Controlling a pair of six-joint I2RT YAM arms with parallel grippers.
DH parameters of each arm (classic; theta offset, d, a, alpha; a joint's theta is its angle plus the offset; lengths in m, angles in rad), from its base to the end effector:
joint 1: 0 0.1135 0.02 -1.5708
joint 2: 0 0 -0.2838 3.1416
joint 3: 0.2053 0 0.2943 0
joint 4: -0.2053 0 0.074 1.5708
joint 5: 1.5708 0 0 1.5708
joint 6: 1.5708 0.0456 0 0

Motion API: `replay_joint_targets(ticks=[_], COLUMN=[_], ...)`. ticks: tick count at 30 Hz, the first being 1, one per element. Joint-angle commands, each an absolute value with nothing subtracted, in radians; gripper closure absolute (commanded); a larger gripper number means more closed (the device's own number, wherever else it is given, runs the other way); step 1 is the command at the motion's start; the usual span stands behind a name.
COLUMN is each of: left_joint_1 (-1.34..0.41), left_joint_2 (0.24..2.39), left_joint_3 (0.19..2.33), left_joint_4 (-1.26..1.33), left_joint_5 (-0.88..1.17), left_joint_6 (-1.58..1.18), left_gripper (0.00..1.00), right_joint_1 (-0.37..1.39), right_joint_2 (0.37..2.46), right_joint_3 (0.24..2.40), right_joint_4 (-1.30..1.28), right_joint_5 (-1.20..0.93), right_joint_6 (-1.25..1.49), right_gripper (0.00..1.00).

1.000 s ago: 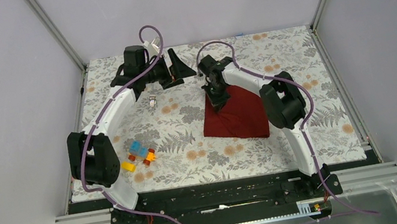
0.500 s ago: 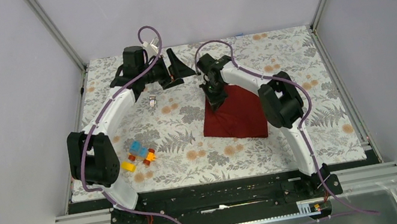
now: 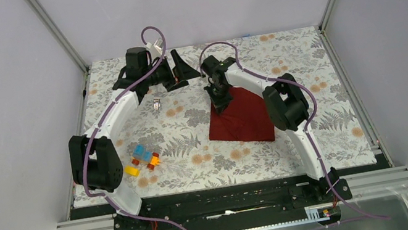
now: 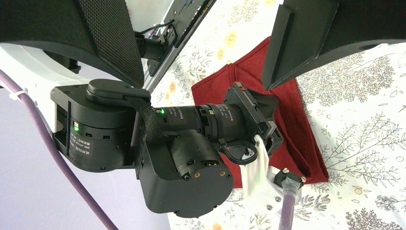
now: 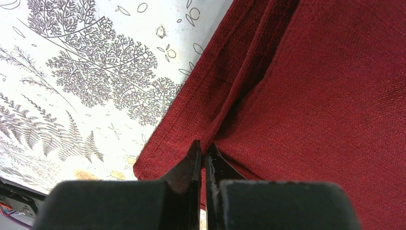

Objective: Fold the napkin into a case and place the utensils inside
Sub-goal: Fold the rectangle-folded napkin at the center of the board.

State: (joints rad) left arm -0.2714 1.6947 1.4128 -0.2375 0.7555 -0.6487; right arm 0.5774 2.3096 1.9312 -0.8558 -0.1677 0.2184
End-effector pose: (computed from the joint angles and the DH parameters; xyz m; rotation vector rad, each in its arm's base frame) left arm 0.4170 -0.1485 0.3194 0.0834 2.2147 -1.3242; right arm 0.4486 0.3013 0.1603 -0.5523 2.8142 0.4110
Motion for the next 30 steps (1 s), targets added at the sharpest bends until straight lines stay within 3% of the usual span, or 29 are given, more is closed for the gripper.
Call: replay_joint_targets(ticks=[1, 28, 30], left_joint_1=[-0.261, -0.256, -0.255], left_joint_2=[1.66, 1.66, 1.659], left_joint_3=[1.413, 1.405, 1.404], left_joint_4=[-0.193, -0.181, -0.181], left_joint_5=[0.783, 0.788, 0.786], left_joint_6=[-0.647, -0.653, -0.652], left_gripper=[0.01, 0.01, 0.01], right_joint_1=[0.589, 0.594, 0.592], right_joint_2=[2.315, 2.323, 2.337], right_joint_3=[1.969, 1.974, 1.988], right_joint_4=[-0.864, -0.841, -0.84], right_joint_5=[-0.187, -0.182, -0.18], right_joint_6=[0.226, 0.251, 0.26], right_gripper=[1.0, 1.0, 0.94])
